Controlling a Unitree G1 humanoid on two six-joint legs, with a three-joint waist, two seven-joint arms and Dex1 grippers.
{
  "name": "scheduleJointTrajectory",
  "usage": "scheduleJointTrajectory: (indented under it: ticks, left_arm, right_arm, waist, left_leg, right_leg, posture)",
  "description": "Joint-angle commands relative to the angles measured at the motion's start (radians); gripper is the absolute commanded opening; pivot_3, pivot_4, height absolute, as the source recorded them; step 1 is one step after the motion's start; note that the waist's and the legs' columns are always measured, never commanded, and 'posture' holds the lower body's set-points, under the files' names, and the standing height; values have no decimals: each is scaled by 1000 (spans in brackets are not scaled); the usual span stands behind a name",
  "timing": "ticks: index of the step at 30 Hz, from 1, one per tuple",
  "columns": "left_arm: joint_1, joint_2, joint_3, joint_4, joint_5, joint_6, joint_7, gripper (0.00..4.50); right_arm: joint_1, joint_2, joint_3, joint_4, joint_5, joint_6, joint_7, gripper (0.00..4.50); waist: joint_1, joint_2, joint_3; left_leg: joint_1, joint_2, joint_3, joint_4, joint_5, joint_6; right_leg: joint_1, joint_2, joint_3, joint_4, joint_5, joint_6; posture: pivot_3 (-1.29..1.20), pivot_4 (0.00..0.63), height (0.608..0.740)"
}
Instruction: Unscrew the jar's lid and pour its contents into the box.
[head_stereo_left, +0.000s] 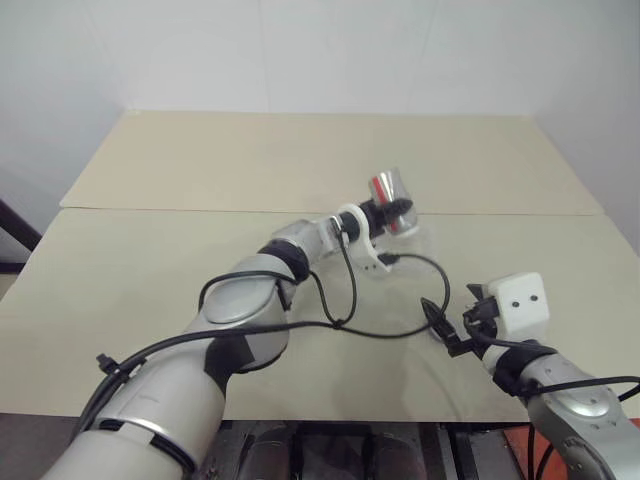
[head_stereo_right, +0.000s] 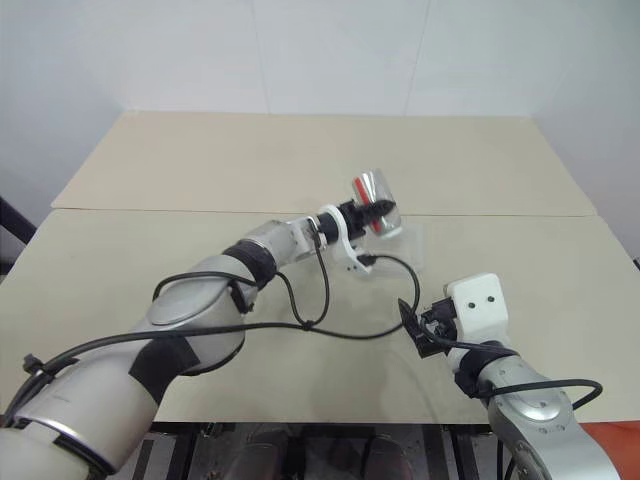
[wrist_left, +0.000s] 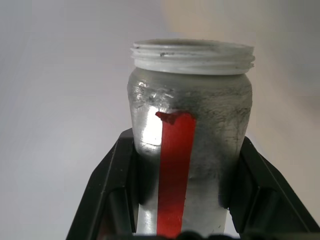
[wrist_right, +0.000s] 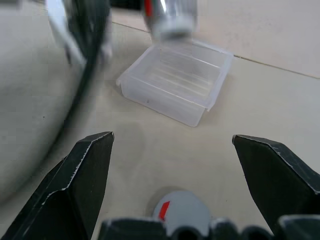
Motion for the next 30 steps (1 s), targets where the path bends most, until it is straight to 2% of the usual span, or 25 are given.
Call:
scheduleJointTrajectory:
  ticks: [1,6,12,14,19,21,23,24,27,30]
  left_arm:
    - [-12,-15,-31,10,29,43,4,1903]
    - [-38,-23,-14,9,16,46,14,1903]
    - [-42,-9,20,8,-15,31,7,1903]
    - [-39,-1,77,6,-72,7,-14,1903]
    - [4,56,405,-16,-394,-89,-157,1903]
    - [38,63,615,-31,-612,-111,-327,1903]
    - [87,55,899,-67,-925,-84,-600,1903]
    - [105,53,981,-84,-1015,-72,-691,1903]
    - [171,61,1076,-147,-1127,-43,-849,1903]
    - [257,72,1096,-235,-1168,-12,-920,1903]
  right_arm:
    - [40,-3,-4,-53,17,-65,-19,4480]
    - [169,-44,-14,-53,42,-152,-29,4480]
    - [117,-28,28,-53,39,-137,-88,4480]
    - [107,-25,40,-53,33,-130,-94,4480]
    - [102,-34,38,-53,35,-127,-87,4480]
    - [101,-42,33,-53,35,-123,-79,4480]
    - [93,-49,24,-49,39,-112,-64,4480]
    - [90,-54,23,-46,40,-109,-58,4480]
    - [72,-68,28,-30,38,-104,-42,4480]
    - [58,-83,35,-19,34,-100,-24,4480]
  waist:
    - [-1,0,0]
    - [0,0,0]
    - [-1,0,0]
    - [-1,0,0]
    - [-2,0,0]
    - [-4,0,0]
    - [-7,1,0]
    - [-10,1,0]
    - [-17,1,0]
    - [-24,1,-1]
  left_leg:
    - [0,0,0,0,0,0]
    - [-1,1,0,0,0,0]
    - [1,3,1,1,0,1]
    - [1,4,1,1,0,1]
    - [-1,4,1,1,0,1]
    - [-1,4,1,1,0,1]
    - [0,4,2,2,0,1]
    - [0,5,2,2,0,0]
    - [2,4,2,3,0,0]
    - [4,1,1,2,0,0]
  right_leg:
    - [0,0,0,0,0,0]
    - [-1,0,0,0,0,0]
    - [-1,0,1,1,0,0]
    - [-1,0,1,1,0,0]
    - [-2,0,1,2,0,0]
    - [-2,0,1,2,0,0]
    - [-2,0,1,2,0,0]
    - [-1,0,0,2,0,0]
    - [0,0,0,3,0,0]
    - [3,0,0,3,0,0]
  posture:
    - [0,150,740]
    - [0,150,740]
    - [0,150,740]
    - [0,150,740]
    - [0,150,740]
    - [0,150,740]
    - [0,150,740]
    - [0,150,740]
    - [0,150,740]
    - [0,150,740]
